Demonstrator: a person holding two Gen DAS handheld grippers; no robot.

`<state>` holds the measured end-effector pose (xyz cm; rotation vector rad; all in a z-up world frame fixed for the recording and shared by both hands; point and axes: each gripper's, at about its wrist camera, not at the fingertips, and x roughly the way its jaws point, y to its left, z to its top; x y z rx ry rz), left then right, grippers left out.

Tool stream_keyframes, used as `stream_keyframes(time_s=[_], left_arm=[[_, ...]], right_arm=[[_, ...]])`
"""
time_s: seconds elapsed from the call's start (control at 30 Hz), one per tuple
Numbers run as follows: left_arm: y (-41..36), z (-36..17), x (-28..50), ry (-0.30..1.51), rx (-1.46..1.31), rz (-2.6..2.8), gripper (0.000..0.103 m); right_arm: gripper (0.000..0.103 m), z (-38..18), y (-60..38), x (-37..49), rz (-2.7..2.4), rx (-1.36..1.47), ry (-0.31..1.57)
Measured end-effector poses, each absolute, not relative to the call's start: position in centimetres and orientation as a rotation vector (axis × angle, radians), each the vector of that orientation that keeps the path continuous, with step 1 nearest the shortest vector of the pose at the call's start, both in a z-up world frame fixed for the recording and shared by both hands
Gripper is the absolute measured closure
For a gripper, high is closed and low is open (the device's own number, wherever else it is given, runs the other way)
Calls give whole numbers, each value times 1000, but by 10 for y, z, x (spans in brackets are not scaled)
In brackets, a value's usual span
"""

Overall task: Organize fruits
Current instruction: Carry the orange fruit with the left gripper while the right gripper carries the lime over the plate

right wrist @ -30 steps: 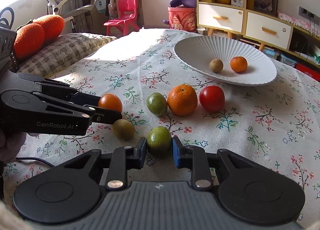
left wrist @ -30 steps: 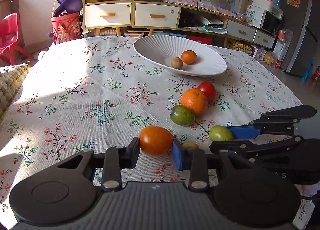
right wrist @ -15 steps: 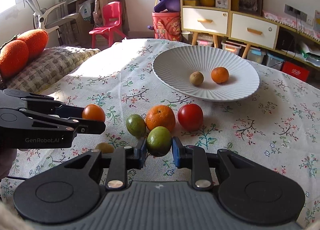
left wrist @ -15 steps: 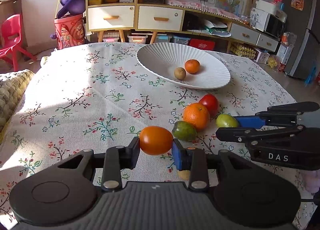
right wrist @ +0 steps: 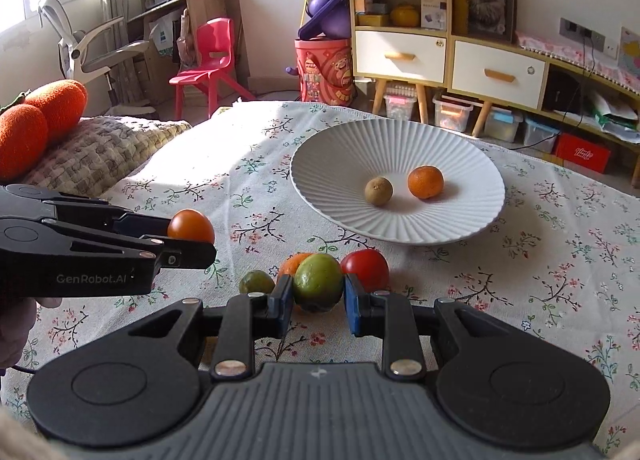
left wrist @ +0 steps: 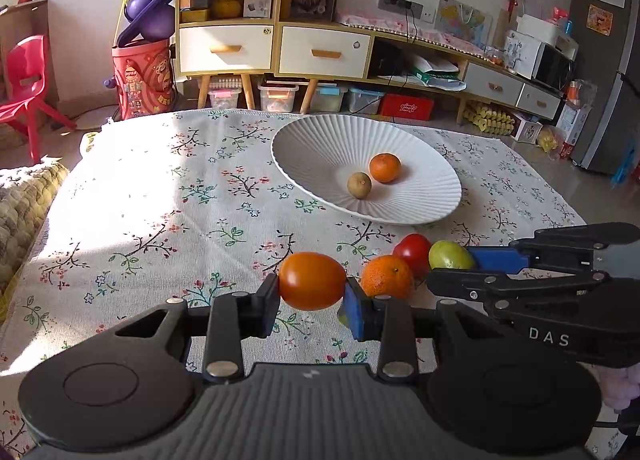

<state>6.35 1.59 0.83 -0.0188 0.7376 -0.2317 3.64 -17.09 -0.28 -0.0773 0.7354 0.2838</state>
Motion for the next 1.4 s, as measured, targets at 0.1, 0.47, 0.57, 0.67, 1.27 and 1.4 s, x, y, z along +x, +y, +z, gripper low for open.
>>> stream_keyframes(time_s=[0.1,0.47,0.57,0.67,1.27,1.4], left_arm=[[13,13,70,734,-27,-229,84],[2,24,90,716,-67,-211,84],[0,26,97,712,-75,-205,84],[-4,29,104,706,-80,-201,84],[-33,16,155,700,-57,-227,84],[-37,8,174,709,-45,-216,84]], right_arm=[[79,1,-172,41,273,-71,729],[79,8,-184,64,207,-46,712],[79,9,-188,71,186,-41,715],[79,9,-191,78,169,-36,715],[79,5,-214,114,156,-20,736],[79,3,-216,118,177,-22,742]])
